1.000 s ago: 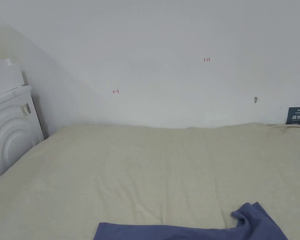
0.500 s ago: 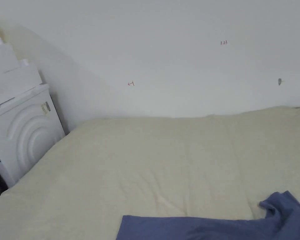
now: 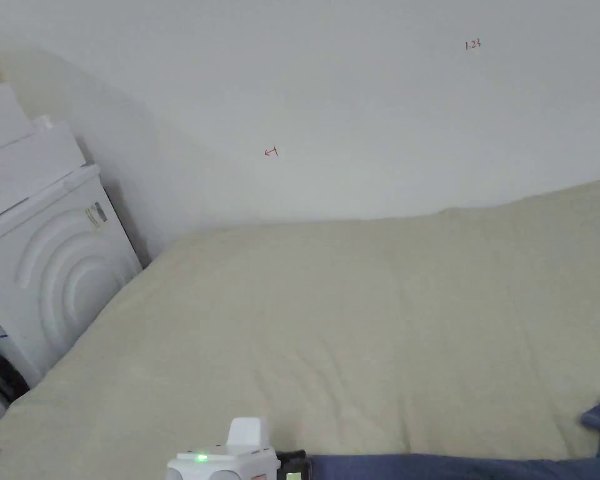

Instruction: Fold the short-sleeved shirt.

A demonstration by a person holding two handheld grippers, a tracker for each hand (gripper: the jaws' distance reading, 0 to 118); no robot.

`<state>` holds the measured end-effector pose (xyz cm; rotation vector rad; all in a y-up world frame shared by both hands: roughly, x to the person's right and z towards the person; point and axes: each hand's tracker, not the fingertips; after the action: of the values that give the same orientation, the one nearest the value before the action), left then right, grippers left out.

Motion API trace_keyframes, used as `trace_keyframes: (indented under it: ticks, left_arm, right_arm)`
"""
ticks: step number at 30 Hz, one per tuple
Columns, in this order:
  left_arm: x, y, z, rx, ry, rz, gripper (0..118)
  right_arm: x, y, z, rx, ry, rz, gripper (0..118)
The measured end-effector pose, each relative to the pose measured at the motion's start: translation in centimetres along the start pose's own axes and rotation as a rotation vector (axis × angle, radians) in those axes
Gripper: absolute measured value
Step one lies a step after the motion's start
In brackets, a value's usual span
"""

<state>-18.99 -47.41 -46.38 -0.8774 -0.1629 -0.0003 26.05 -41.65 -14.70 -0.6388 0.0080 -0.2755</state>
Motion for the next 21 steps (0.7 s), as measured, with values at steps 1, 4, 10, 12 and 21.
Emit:
trace_keyframes:
  ticks: [1, 4, 10, 12, 21]
  left_arm:
    - [-0.6, 0.3, -1.2, -0.016, -0.014, 0.036, 81]
    - [-1.6, 0.7, -3.9, -0.039, 0.021, 0.064, 81]
    - [0.4, -0.1, -4.5, -0.06, 0.12, -0.054, 49]
    - [1.5, -0.3, -3.9, -0.037, 0.108, -0.094, 26]
    - [3.4, -1.4, -4.9, -0.039, 0.147, -0.155, 20]
  right_arm:
    - [0.4, -0.1, -0.3, -0.011, -0.008, 0.0, 1]
    - [1.3, -0.3, -1.0, -0.046, -0.037, 0.005, 1]
    - [2.3, -0.8, -2.6, -0.094, -0.065, -0.013, 2]
    - [2.4, -0.7, -3.1, -0.096, -0.057, -0.019, 4]
    - [6.0, 8.9, -9.2, -0.016, -0.143, 0.035, 79]
